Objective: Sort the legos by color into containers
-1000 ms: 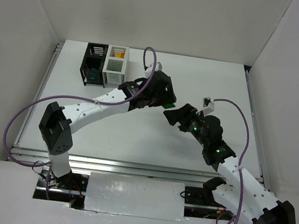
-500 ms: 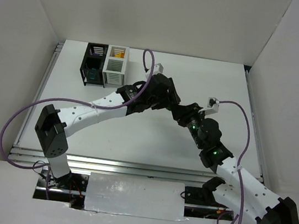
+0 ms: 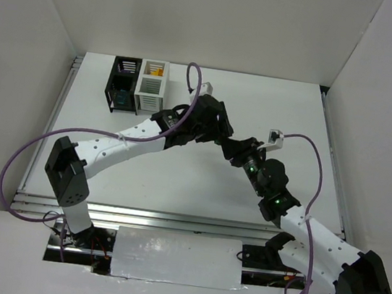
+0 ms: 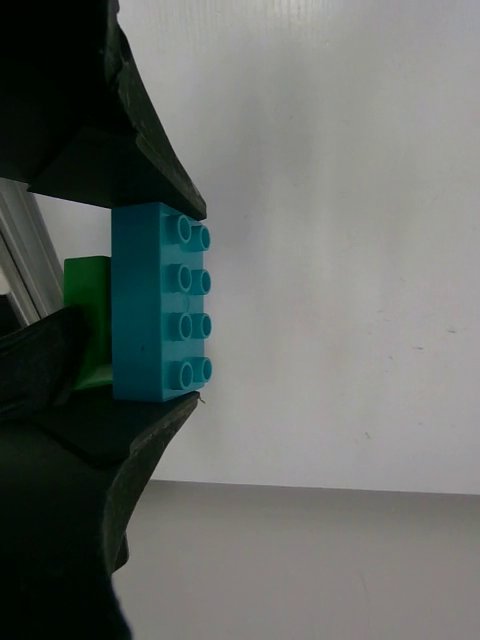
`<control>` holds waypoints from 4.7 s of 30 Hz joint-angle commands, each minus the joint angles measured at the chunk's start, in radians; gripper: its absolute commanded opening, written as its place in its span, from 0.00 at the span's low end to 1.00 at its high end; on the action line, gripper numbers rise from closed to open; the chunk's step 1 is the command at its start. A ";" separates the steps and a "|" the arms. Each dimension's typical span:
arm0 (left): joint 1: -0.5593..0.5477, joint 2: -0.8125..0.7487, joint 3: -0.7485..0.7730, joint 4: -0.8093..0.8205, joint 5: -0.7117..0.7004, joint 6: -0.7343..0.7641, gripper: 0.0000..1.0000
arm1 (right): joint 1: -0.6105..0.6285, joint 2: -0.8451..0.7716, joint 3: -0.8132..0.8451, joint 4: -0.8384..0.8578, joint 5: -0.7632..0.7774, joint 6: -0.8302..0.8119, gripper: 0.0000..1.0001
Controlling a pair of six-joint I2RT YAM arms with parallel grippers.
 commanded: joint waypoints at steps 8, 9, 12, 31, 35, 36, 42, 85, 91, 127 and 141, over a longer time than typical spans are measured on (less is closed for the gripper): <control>0.101 -0.105 -0.033 0.080 0.027 0.085 0.00 | 0.009 -0.108 -0.103 0.100 -0.150 -0.106 0.00; 0.104 -0.106 -0.027 0.070 0.017 0.096 0.00 | 0.009 -0.114 -0.103 0.086 -0.141 -0.103 0.00; 0.139 -0.112 0.038 -0.010 -0.125 0.198 0.00 | 0.007 -0.134 -0.092 -0.012 -0.074 -0.087 0.00; 0.819 0.001 0.046 0.206 -0.047 0.328 0.03 | 0.001 -0.375 -0.121 -0.294 -0.037 -0.112 0.00; 0.863 0.049 0.051 0.249 0.024 0.317 0.19 | 0.000 -0.384 -0.124 -0.310 -0.037 -0.109 0.00; 0.863 0.061 0.048 0.257 0.036 0.309 0.20 | 0.001 -0.389 -0.126 -0.313 -0.037 -0.109 0.00; 0.899 0.098 0.046 0.267 0.067 0.320 0.20 | -0.002 -0.395 -0.138 -0.316 -0.037 -0.100 0.00; 0.900 -0.037 -0.104 0.369 0.206 0.317 1.00 | -0.003 -0.306 -0.121 -0.304 -0.058 -0.087 0.00; 0.812 -0.219 -0.190 0.413 0.480 0.366 0.98 | -0.028 -0.237 -0.049 -0.282 -0.152 -0.093 0.00; 0.190 -0.306 -0.411 0.797 1.265 0.449 0.86 | -0.323 -0.202 0.262 -0.132 -1.051 -0.057 0.00; 0.161 -0.296 -0.414 0.880 1.317 0.400 0.25 | -0.322 -0.174 0.227 -0.058 -1.026 -0.044 0.00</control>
